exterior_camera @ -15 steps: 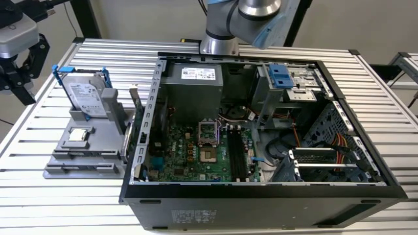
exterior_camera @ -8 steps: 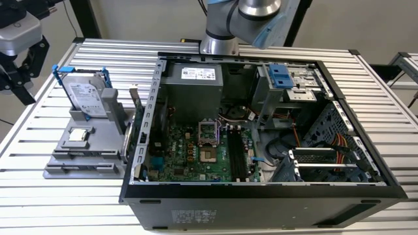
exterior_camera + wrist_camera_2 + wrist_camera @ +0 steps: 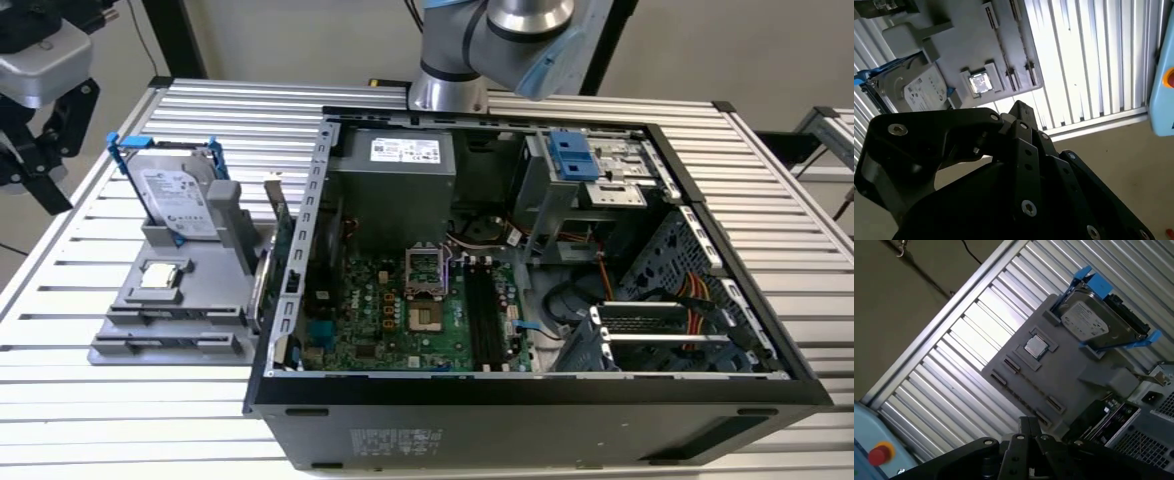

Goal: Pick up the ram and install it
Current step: 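Pick up the ram and move it above insertion slot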

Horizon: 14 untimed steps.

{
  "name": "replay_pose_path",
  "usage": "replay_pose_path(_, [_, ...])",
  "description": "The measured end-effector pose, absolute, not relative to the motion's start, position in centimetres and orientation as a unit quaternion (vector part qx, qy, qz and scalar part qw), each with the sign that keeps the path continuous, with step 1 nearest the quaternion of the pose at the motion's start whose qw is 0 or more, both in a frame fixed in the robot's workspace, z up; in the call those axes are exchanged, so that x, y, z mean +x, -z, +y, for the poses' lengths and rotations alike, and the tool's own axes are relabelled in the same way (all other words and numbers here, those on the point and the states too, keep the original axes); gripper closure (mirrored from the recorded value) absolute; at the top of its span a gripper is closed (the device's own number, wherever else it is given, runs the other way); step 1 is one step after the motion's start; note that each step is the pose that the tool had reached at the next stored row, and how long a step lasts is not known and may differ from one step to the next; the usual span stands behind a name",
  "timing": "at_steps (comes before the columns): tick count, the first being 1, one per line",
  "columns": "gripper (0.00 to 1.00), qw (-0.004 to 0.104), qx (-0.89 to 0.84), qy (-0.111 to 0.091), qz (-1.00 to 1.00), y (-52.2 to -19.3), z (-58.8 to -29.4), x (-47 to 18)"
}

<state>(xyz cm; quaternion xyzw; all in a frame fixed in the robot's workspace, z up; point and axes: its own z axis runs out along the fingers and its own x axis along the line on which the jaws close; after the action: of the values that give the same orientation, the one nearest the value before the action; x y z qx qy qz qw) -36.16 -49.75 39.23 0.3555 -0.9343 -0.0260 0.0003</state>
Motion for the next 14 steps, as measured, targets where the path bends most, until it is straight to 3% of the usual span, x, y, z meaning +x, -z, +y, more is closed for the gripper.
replay_pose_path(14, [1.00,0.002,0.407,0.026,-0.913,-39.23,-49.68,-36.20])
